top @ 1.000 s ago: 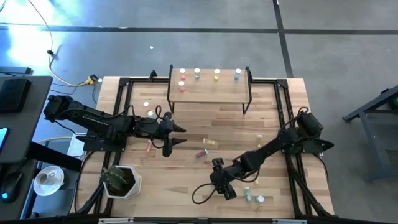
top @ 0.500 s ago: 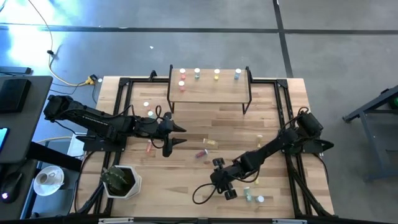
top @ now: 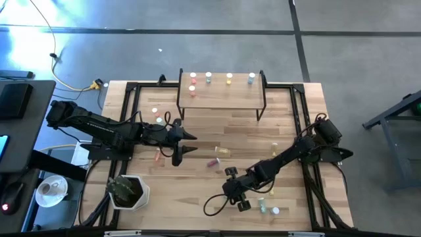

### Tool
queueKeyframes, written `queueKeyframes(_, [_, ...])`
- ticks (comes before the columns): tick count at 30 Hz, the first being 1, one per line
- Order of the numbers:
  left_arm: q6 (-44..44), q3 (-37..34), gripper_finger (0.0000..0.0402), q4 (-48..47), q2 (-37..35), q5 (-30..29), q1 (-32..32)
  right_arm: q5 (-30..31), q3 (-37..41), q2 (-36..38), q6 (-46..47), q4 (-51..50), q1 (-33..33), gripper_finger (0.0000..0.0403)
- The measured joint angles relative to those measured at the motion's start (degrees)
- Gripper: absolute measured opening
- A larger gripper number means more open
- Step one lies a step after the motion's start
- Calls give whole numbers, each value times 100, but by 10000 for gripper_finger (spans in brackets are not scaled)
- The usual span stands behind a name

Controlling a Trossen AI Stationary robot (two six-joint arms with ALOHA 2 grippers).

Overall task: Pick and place medicine bottles onto shelf by color
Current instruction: Put the light blue medicine on the shelf

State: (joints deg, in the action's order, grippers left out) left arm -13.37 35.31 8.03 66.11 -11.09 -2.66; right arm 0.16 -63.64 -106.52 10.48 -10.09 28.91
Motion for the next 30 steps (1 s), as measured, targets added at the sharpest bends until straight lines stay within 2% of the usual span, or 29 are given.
queueKeyframes(17, [1, 0, 204, -21, 0, 2, -2, 51, -730, 2, -148, -733, -80, 131])
queueKeyframes(25, [2, 0, 204, -52, 0, 2, -1, 44, -730, 2, -104, -741, -127, 83])
queueKeyframes(30, [2, 0, 204, -52, 0, 2, -2, 243, -730, 2, 109, -752, -123, 81])
